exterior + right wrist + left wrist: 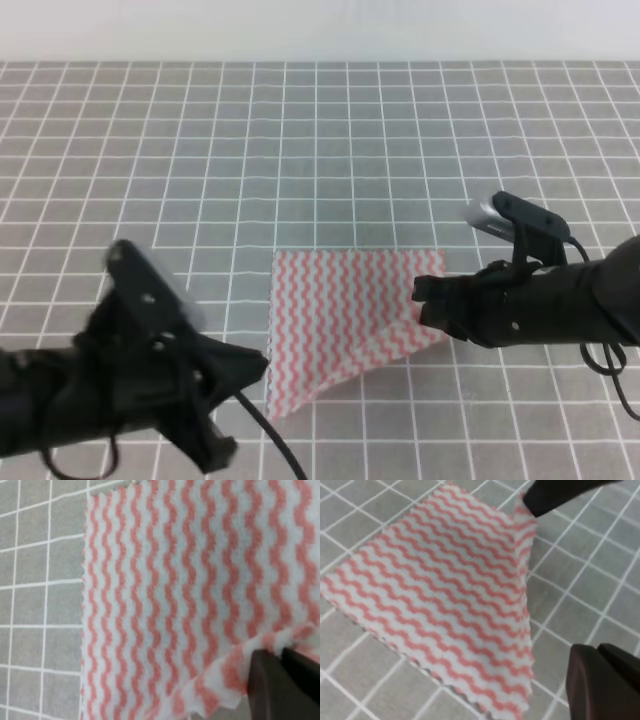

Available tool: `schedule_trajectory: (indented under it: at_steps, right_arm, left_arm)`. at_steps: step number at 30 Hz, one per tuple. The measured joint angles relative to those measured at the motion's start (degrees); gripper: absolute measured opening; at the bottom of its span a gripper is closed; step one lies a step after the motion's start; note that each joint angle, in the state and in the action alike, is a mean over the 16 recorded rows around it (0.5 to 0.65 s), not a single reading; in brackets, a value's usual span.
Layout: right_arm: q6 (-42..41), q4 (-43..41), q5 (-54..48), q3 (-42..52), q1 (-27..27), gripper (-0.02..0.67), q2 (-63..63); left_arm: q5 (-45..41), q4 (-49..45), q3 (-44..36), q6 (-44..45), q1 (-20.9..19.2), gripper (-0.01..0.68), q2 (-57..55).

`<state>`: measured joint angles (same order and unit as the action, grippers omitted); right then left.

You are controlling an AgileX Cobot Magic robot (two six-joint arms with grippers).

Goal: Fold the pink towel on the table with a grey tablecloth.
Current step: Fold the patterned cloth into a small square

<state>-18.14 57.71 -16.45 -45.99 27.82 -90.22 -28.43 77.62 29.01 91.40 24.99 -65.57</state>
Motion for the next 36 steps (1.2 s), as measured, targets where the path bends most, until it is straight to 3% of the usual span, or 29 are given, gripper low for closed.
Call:
schedule_trajectory:
  at_steps: [7,13,22,36]
  right_arm:
    - [-0.03,-0.01,0.57,-1.26,0.0,-0.014,-1.49]
    - [-0.05,-0.01,1.14,-1.51,-0.01,-0.015,-1.81]
    - [-0.04,-0.01,1.56,-1.54,0.0,-0.015,-1.95]
    - [-0.04,-0.01,1.63,-1.43,-0.04,-0.014,-1.33]
  left_arm:
    - [5.62,-0.08,1.71,2.79,5.91,0.045,-4.6]
    - [7.15,-0.08,2.64,4.51,8.14,0.19,-8.59]
    - [7.97,-0.65,3.03,10.04,8.28,0.39,-11.99]
    - [9.68,-1.48,3.13,19.95,8.3,0.412,-15.43]
